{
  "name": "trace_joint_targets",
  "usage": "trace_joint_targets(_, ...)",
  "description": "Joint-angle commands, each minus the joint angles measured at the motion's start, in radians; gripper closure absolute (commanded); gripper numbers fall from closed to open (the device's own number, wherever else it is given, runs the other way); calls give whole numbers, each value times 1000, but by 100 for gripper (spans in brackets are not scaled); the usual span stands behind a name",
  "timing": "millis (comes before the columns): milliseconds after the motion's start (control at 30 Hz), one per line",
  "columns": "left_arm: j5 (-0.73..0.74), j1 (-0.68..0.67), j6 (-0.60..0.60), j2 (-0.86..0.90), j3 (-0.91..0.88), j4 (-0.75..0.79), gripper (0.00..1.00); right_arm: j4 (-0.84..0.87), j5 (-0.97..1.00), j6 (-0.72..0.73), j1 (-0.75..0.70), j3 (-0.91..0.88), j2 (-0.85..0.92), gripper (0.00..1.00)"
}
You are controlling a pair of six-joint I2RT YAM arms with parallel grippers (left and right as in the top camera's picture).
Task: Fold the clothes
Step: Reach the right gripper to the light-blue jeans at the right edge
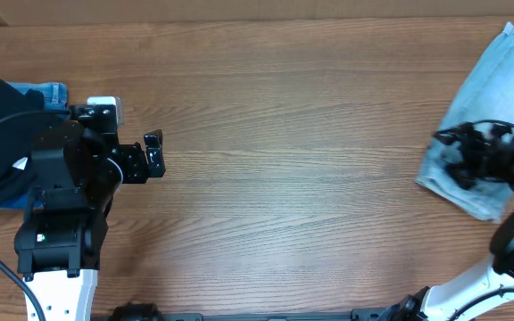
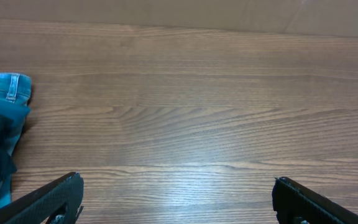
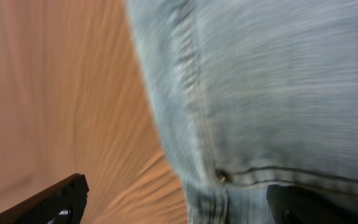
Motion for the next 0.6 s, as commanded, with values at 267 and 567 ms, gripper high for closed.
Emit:
trace_joint_targets(267,-3,-2,22,-1,26,20,0,-164,512,-105,151,126,-407,11)
trace_joint_targets(567,5,-2,-8,53,26,22,0,-394,682,-80,195,119,-261,16)
